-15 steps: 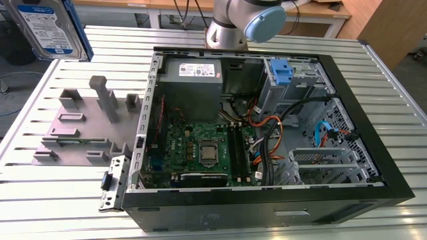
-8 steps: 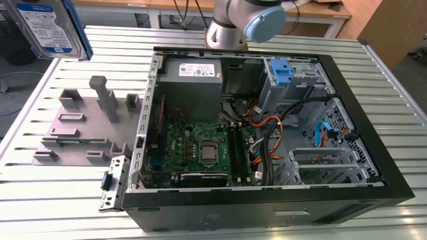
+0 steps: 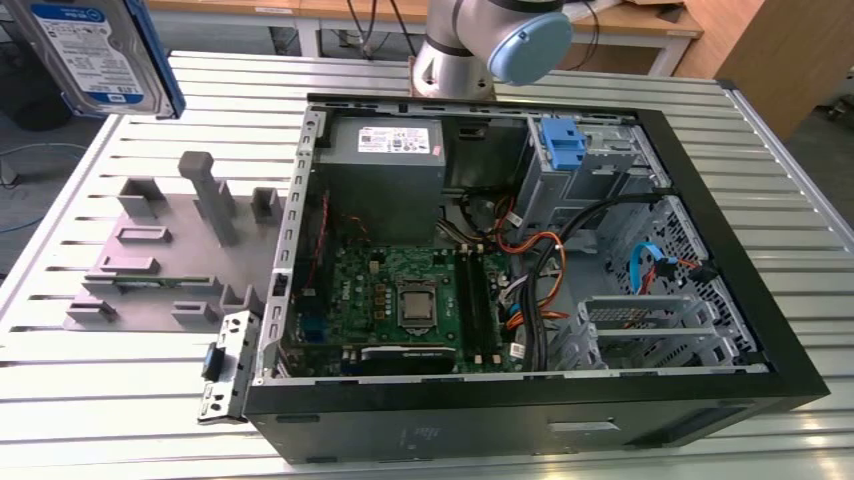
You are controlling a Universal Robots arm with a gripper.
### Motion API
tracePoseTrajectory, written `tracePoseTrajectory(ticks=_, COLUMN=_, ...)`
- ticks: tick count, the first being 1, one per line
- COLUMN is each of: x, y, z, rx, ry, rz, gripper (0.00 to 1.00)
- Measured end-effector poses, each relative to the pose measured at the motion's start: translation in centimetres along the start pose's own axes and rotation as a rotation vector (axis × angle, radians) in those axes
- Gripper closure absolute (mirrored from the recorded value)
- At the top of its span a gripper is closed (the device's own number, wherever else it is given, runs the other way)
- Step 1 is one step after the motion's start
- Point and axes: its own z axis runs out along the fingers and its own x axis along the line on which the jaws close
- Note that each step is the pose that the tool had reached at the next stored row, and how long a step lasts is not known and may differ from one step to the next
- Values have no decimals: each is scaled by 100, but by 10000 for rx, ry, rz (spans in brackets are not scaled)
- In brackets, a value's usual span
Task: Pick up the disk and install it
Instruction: 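Pick up the disk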
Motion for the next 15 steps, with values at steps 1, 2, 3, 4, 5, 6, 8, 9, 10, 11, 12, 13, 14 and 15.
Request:
tracePoseTrajectory(ticks=1, x=0, y=0, z=-3, rx=-1, ry=0, rz=0, gripper=65)
tracePoseTrajectory(ticks=2, x=0, y=0, z=-6, rx=0, ry=0, rz=0, gripper=65)
tracePoseTrajectory(ticks=3, x=-1, y=0, z=-8, rx=0, ry=0, rz=0, gripper=65)
tracePoseTrajectory(ticks=4, x=-1, y=0, z=-12, rx=0, ry=0, rz=0, gripper=65)
tracePoseTrajectory(ticks=5, x=-1, y=0, z=-15, rx=-1, ry=0, rz=0, gripper=65)
tracePoseTrajectory(ticks=6, x=-1, y=0, z=-19, rx=-1, ry=0, rz=0, gripper=65)
tracePoseTrajectory(ticks=8, x=-1, y=0, z=-25, rx=0, ry=0, rz=0, gripper=65)
tracePoseTrajectory(ticks=9, x=-1, y=0, z=-28, rx=0, ry=0, rz=0, gripper=65)
tracePoseTrajectory(ticks=10, x=-1, y=0, z=-31, rx=0, ry=0, rz=0, gripper=65)
tracePoseTrajectory(ticks=11, x=-1, y=0, z=-34, rx=0, ry=0, rz=0, gripper=65)
tracePoseTrajectory(ticks=12, x=-1, y=0, z=-37, rx=0, ry=0, rz=0, gripper=65)
tracePoseTrajectory(ticks=13, x=-2, y=0, z=-40, rx=-1, ry=0, rz=0, gripper=65)
tracePoseTrajectory(ticks=14, x=-2, y=0, z=-43, rx=0, ry=0, rz=0, gripper=65)
tracePoseTrajectory(ticks=15, x=-2, y=0, z=-46, rx=0, ry=0, rz=1, gripper=65)
